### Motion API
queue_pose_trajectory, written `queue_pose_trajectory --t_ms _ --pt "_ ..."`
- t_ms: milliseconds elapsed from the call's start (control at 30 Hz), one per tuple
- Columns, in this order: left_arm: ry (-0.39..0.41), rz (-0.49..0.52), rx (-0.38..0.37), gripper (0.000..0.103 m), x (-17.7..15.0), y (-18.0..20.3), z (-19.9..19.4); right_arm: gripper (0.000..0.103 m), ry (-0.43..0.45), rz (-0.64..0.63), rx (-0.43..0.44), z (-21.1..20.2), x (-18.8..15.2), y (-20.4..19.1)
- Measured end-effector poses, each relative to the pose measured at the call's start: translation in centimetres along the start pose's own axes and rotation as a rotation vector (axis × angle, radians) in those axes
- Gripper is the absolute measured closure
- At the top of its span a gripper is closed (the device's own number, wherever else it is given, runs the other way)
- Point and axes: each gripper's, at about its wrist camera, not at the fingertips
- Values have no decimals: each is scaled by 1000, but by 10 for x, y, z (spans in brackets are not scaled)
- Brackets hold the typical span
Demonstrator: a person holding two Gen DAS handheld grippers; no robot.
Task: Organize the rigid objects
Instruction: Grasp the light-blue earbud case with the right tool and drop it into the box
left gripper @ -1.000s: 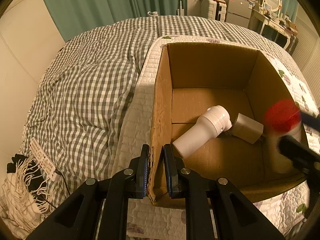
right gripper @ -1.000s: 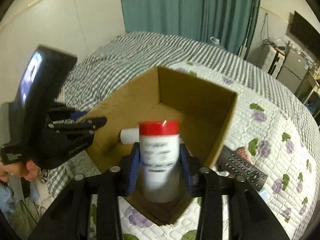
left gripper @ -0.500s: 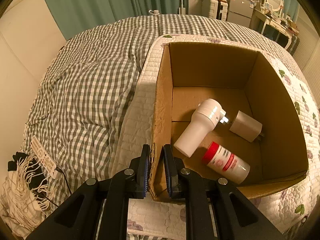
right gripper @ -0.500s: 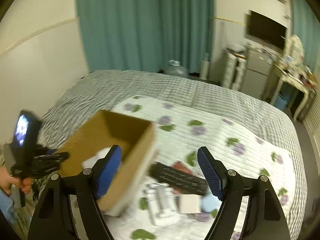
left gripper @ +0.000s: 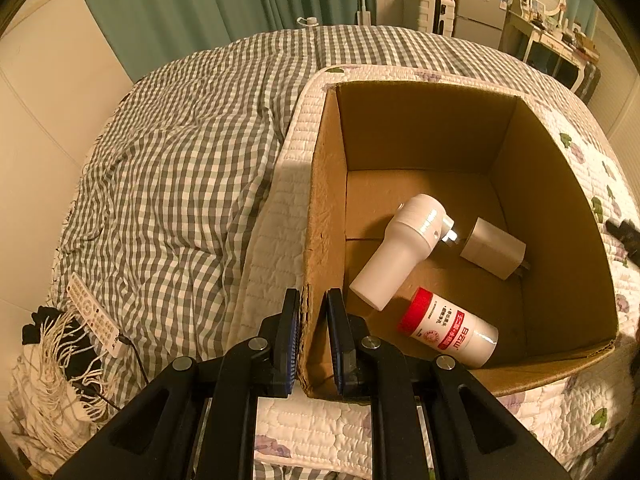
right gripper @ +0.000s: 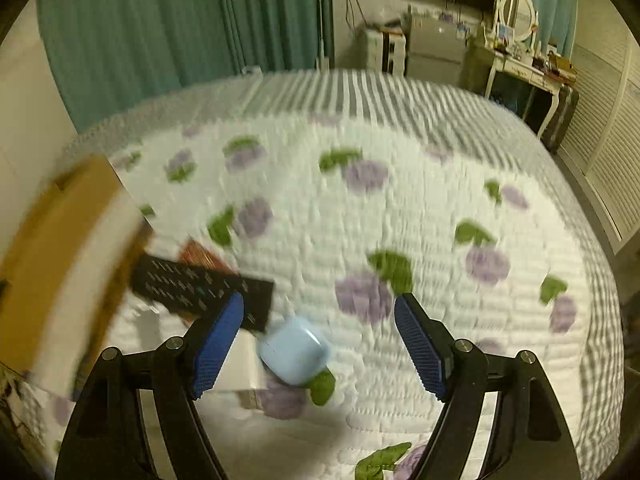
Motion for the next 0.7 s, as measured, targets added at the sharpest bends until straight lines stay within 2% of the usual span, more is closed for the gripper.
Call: queue_pose_trajectory --t_ms 200,367,467,533,667,700 --pt "1 -3 2 89 0 0 0 28 -140 -12 -12 43 -22 -2" --pt "3 -6 0 89 -1 0 1 29 -198 5 71 63 -25 -2" --pt "3 -6 2 89 -1 -1 0 30 -226 21 77 73 -25 -2" --pt "2 -8 1 89 -1 -1 1 35 -232 33 83 75 -24 -1" --pt "3 -9 2 89 -2 -1 1 63 -233 15 43 73 -23 -4" --pt "3 -9 4 89 -2 -1 1 67 -226 7 41 70 -23 -7"
Point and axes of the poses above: each gripper's, at about its wrist camera, not at the fingertips, and z roughly the way its jaws point, y to its right, x to its top, and after that the axes turned 8 degrees about -x, right-handed
